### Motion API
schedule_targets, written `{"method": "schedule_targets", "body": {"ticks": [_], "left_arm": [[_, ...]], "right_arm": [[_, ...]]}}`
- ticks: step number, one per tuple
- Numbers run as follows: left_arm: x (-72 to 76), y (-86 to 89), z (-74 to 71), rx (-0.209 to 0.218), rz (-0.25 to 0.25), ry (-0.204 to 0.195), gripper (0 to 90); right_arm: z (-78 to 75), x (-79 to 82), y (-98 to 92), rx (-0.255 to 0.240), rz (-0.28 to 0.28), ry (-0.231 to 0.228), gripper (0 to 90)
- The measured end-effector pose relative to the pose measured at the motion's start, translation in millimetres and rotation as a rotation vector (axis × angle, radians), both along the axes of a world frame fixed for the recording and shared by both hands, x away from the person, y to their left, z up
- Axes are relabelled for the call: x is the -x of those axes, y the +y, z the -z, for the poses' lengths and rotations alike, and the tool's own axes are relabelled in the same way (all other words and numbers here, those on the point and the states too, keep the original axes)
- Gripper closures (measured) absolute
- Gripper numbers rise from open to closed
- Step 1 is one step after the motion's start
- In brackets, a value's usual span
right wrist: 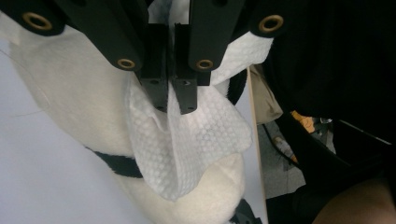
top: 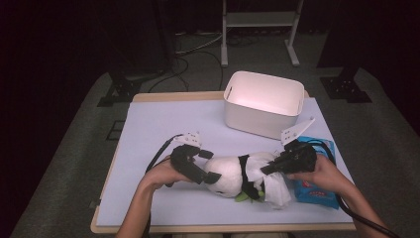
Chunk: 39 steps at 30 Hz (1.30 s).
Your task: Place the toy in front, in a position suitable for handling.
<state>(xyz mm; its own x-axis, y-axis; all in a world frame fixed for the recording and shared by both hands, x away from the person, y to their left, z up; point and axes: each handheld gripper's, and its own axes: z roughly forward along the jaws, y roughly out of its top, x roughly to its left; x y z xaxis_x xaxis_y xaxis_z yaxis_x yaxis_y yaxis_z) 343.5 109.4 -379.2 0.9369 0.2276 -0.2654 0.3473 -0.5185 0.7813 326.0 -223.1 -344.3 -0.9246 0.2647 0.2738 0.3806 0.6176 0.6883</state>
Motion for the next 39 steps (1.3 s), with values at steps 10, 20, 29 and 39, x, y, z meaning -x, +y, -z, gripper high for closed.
{"method": "schedule_targets", "body": {"ticks": [10, 20, 29, 39], "left_arm": [[8.2, -1.5, 3.4, -0.017, 0.046, -0.078, 19.1], [12.3, 2.1, 6.8, -0.011, 0.055, -0.093, 19.0], [9.1, 0.9, 9.2, -0.004, 0.007, -0.033, 5.3], [4.4, -13.7, 11.8, -0.069, 0.058, 0.020, 4.4]], "right_arm": [[-19.6, 0.5, 13.4, -0.005, -0.024, -0.050, 86.6], [-22.1, -13.3, 18.5, 0.008, 0.001, -0.055, 86.6], [-8.0, -6.9, -1.7, 0.011, 0.017, -0.014, 86.6], [1.7, -3.0, -1.5, 0.015, -0.015, 0.023, 86.8]]}}
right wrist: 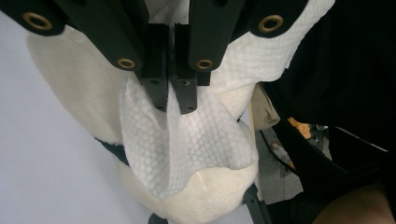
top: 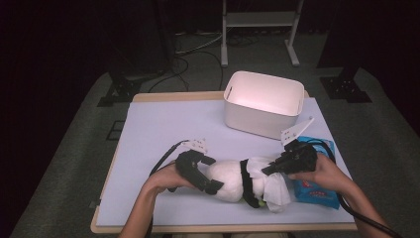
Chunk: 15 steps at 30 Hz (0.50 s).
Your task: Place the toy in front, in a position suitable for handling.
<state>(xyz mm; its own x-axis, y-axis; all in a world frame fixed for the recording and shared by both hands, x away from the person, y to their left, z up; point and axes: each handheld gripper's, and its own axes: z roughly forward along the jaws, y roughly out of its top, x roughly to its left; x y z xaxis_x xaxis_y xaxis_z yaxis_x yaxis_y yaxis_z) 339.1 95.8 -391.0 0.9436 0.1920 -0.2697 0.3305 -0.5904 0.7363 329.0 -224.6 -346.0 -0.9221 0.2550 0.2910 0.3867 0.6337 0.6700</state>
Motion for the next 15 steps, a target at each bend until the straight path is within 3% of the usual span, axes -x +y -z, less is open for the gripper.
{"method": "schedule_targets", "body": {"ticks": [3, 7, 15], "left_arm": [[1.4, -2.2, -1.2, -0.015, 0.012, -0.029, 18.9], [5.1, 0.5, -4.7, -0.014, -0.007, -0.106, 32.2], [4.4, 7.5, -10.5, 0.010, -0.044, -0.196, 36.2]], "right_arm": [[1.3, 0.0, 0.2, -0.005, 0.003, -0.005, 86.7], [-1.5, -1.6, -0.2, -0.018, 0.012, -0.023, 86.7], [-16.3, -7.3, 7.9, -0.022, 0.009, -0.057, 86.6]]}}
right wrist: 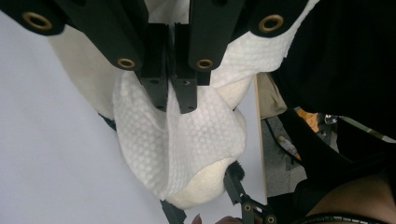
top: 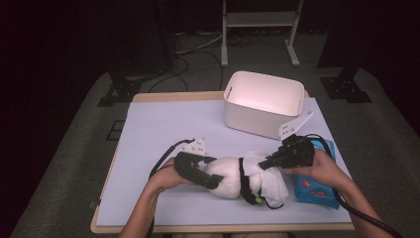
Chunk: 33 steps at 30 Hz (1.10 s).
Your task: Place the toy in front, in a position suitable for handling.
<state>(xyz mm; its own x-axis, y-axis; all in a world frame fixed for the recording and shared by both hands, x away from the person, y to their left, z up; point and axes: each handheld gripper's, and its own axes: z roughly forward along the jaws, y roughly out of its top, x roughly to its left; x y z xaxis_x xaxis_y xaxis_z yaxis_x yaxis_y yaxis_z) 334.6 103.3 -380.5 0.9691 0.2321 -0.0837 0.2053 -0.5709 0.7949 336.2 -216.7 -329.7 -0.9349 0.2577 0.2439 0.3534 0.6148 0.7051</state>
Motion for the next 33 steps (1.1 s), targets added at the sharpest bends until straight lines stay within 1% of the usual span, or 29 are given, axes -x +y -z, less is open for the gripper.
{"method": "schedule_targets", "body": {"ticks": [2, 4, 6, 8, 11, 13, 14, 15, 17, 18, 19, 20, 21, 22, 26, 27, 28, 29, 31, 32, 33], "left_arm": [[-0.2, -0.1, -3.2, -0.012, -0.004, -0.025, 36.5], [-0.1, -0.7, -6.7, -0.021, -0.001, -0.072, 36.6], [1.3, -1.6, -10.6, -0.041, 0.017, -0.130, 36.6], [1.7, -2.1, -12.8, -0.049, 0.030, -0.149, 36.7], [2.0, 0.0, -14.4, -0.051, 0.026, -0.174, 36.6], [1.9, 3.0, -14.6, -0.040, 0.020, -0.173, 36.3], [1.9, 4.0, -14.1, -0.037, 0.020, -0.171, 36.0], [2.2, 4.6, -12.4, -0.031, 0.027, -0.161, 35.4], [2.5, 3.8, -8.7, -0.028, 0.032, -0.144, 33.1], [2.7, 2.8, -5.9, -0.021, 0.028, -0.126, 31.0], [2.8, 2.3, -2.9, -0.031, 0.038, -0.113, 28.4], [3.2, 2.0, -0.1, -0.032, 0.041, -0.110, 26.6], [3.8, 2.1, 2.4, -0.017, 0.031, -0.096, 24.2], [4.0, 2.9, 3.7, -0.012, 0.032, -0.086, 21.5], [4.1, 8.6, 2.5, 0.032, 0.013, -0.047, 15.1], [3.4, 10.7, 1.5, 0.044, -0.003, -0.034, 13.9], [2.1, 12.7, 1.0, 0.045, -0.020, -0.022, 11.1], [0.7, 14.5, 1.7, 0.047, -0.030, 0.000, 9.9], [-0.6, 15.3, 4.9, 0.046, -0.035, 0.028, 8.2], [-1.3, 15.1, 7.4, 0.046, -0.034, 0.051, 7.0], [-2.1, 14.2, 10.2, 0.048, -0.031, 0.072, 7.0]], "right_arm": [[-2.3, -2.1, 2.0, -0.006, 0.004, -0.005, 86.6], [-4.9, -5.6, 4.2, -0.013, 0.010, -0.009, 86.6], [-6.3, -9.7, 7.8, -0.020, 0.014, -0.013, 86.6], [-7.2, -13.5, 12.8, -0.029, 0.013, -0.013, 86.6], [-9.0, -16.6, 20.2, -0.020, 0.016, -0.024, 86.6], [-10.1, -17.6, 21.5, -0.014, 0.021, -0.029, 86.6], [-9.7, -17.6, 21.4, -0.002, 0.026, -0.034, 86.6], [-8.5, -17.2, 21.1, 0.014, 0.028, -0.036, 86.6], [-5.2, -15.9, 19.9, 0.031, 0.020, -0.026, 86.7], [-3.2, -14.6, 20.0, 0.045, 0.019, -0.026, 86.6], [-1.2, -13.3, 20.2, 0.058, 0.015, -0.028, 86.6], [1.0, -12.0, 20.6, 0.061, 0.011, -0.020, 86.6], [3.4, -10.9, 20.6, 0.068, 0.007, -0.016, 86.6], [5.8, -9.6, 20.6, 0.072, 0.007, -0.016, 86.6], [11.7, -5.2, 16.7, 0.053, 0.006, 0.005, 86.7], [13.0, -4.7, 16.1, 0.052, 0.001, 0.006, 86.7], [14.2, -3.4, 15.1, 0.057, -0.003, 0.011, 86.7], [15.7, -2.0, 14.3, 0.053, -0.006, 0.011, 86.7], [17.8, 1.2, 12.1, 0.051, -0.010, 0.015, 86.7], [18.5, 3.2, 11.4, 0.053, -0.007, 0.019, 86.7], [19.6, 4.5, 10.7, 0.052, -0.011, 0.014, 86.7]]}}
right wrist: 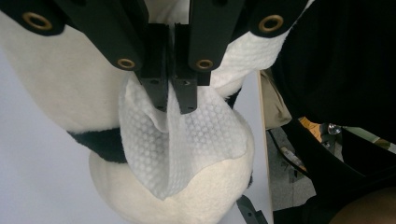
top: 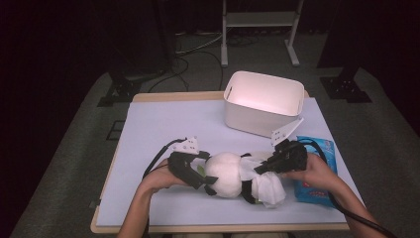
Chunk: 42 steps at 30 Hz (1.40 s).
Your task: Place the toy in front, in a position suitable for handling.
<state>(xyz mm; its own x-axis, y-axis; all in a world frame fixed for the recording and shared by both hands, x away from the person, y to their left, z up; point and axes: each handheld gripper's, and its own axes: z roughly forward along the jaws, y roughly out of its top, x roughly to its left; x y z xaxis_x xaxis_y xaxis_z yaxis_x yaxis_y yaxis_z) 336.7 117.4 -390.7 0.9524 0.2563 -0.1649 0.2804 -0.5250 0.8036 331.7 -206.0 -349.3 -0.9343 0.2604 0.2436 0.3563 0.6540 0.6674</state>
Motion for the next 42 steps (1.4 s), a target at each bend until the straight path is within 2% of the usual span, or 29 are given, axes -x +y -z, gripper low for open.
{"method": "schedule_targets", "body": {"ticks": [4, 6, 8, 10, 12, 15, 16, 18, 26, 29, 31, 36, 42], "left_arm": [[-1.9, -6.5, 10.6, -0.021, 0.020, 0.070, 2.6], [-1.7, -8.7, 12.9, -0.035, 0.034, 0.071, 2.7], [-1.2, -9.9, 14.1, -0.032, 0.039, 0.072, 8.9], [-0.8, -8.9, 13.6, -0.032, 0.044, 0.041, 18.2], [1.2, -8.3, 12.0, -0.035, 0.047, -0.008, 26.5], [2.7, -8.1, 8.3, -0.041, 0.027, -0.050, 31.0], [3.1, -8.2, 7.4, -0.041, 0.017, -0.067, 31.5], [3.2, -7.8, 4.9, -0.059, 0.005, -0.110, 31.9], [5.5, -7.0, -7.5, -0.082, -0.009, -0.206, 31.9], [5.0, -0.1, -8.5, -0.067, -0.015, -0.202, 31.9], [5.4, 3.0, -7.3, -0.056, -0.013, -0.192, 31.9], [3.1, 6.6, -3.4, -0.063, -0.019, -0.156, 31.7], [1.9, 5.7, 1.5, -0.050, -0.007, -0.107, 26.1]], "right_arm": [[3.7, 3.8, 0.5, 0.001, -0.007, 0.003, 86.7], [4.6, 4.4, 1.3, 0.006, -0.012, 0.006, 86.7], [5.5, 3.9, 2.2, 0.010, -0.014, 0.009, 86.7], [5.3, 3.5, 2.3, 0.009, -0.014, 0.006, 86.7], [4.8, 3.2, 2.6, 0.006, -0.016, 0.002, 86.7], [1.6, 2.1, 3.4, -0.004, -0.016, -0.015, 86.6], [0.2, 2.0, 4.0, -0.003, -0.010, -0.010, 86.6], [-3.5, 0.2, 6.7, -0.001, -0.011, -0.034, 86.6], [-13.9, -10.0, 25.8, -0.010, 0.008, -0.095, 86.3], [-13.7, -12.0, 25.0, -0.004, 0.017, -0.103, 86.3], [-12.9, -12.8, 17.7, -0.001, 0.033, -0.098, 86.3], [-10.0, -12.9, -0.1, -0.020, 0.074, -0.088, 86.2], [-2.4, -8.5, -6.4, -0.007, 0.075, -0.080, 86.3]]}}
